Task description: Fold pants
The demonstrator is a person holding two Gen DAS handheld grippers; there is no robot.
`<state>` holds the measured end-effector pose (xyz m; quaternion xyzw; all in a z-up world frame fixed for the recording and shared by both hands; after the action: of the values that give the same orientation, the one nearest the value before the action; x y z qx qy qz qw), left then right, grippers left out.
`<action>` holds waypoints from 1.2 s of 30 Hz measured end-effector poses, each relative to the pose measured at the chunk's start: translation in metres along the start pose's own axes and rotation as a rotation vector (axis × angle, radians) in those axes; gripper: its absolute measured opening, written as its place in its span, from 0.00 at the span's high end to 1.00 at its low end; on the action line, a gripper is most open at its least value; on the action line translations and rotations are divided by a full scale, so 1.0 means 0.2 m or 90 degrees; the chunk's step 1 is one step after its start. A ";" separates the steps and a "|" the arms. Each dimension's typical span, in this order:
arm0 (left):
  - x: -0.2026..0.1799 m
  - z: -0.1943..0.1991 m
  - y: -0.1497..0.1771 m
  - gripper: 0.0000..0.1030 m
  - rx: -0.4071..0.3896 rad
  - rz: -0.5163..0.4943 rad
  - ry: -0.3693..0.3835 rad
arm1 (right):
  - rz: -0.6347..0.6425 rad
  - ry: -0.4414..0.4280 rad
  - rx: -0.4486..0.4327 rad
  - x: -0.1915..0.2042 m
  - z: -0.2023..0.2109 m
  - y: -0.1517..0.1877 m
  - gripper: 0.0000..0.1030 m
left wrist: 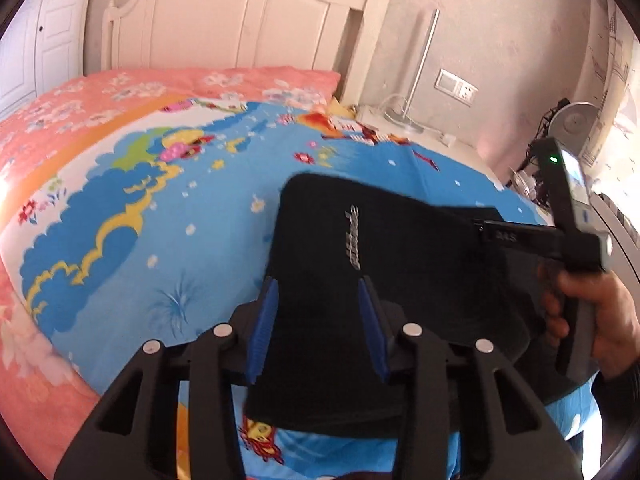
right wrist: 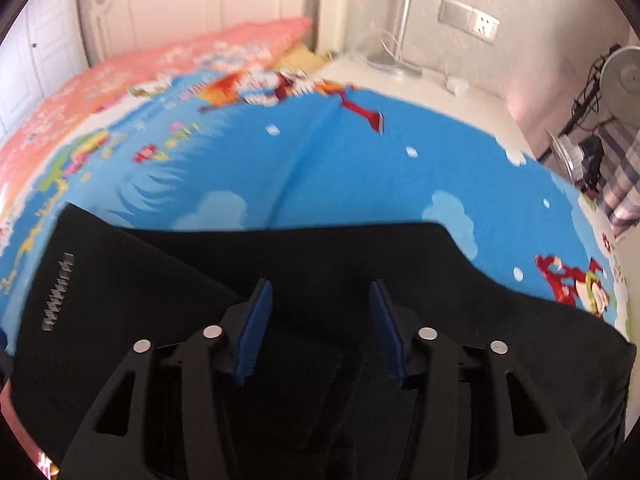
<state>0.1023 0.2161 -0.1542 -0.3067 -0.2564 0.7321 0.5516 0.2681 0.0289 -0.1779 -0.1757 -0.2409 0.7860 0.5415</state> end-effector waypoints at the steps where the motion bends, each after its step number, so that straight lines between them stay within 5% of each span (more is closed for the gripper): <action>1: -0.01 -0.04 0.05 0.60 0.017 -0.012 -0.005 | -0.004 0.001 -0.004 -0.02 -0.01 0.01 0.59; 7: -0.01 -0.08 0.08 0.59 0.021 -0.040 -0.046 | -0.006 0.009 -0.010 -0.05 0.01 0.04 0.57; 11: 0.00 -0.08 0.08 0.59 0.016 -0.029 -0.043 | -0.023 -0.024 -0.102 -0.03 0.30 0.07 0.35; 13: -0.01 -0.08 0.08 0.59 0.014 -0.032 -0.050 | -0.017 -0.049 -0.121 0.05 0.40 0.17 0.35; 18: 0.00 -0.02 0.04 0.57 -0.008 -0.001 -0.040 | -0.007 -0.050 -0.081 0.13 0.32 0.37 0.34; 21: 0.04 0.05 0.01 0.39 -0.041 0.038 -0.018 | -0.024 -0.054 -0.083 0.12 0.31 0.38 0.31; 26: 0.05 0.12 0.01 0.39 -0.075 0.050 -0.002 | -0.028 -0.056 -0.085 0.11 0.30 0.40 0.25; 31: 0.06 -0.02 0.15 0.34 0.007 0.048 -0.018 | -0.025 -0.055 -0.088 0.12 0.30 0.40 0.25; 36: 0.14 -0.07 0.19 0.27 0.036 0.127 0.053 | -0.028 -0.055 -0.089 0.12 0.30 0.41 0.24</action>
<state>0.0823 0.2342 -0.1944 -0.3455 -0.1806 0.7768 0.4947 0.1651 0.0161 -0.1758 -0.1738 -0.3225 0.7620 0.5339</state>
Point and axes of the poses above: each gripper's, at about its wrist camera, not at the fingertips, and z roughly against the way its jaws point, x to its left, y to its underside, the point moved 8 cm from there along -z, roughly the way its jaws point, and after that the axes turned 3 degrees about -y, right-handed, at the moved point
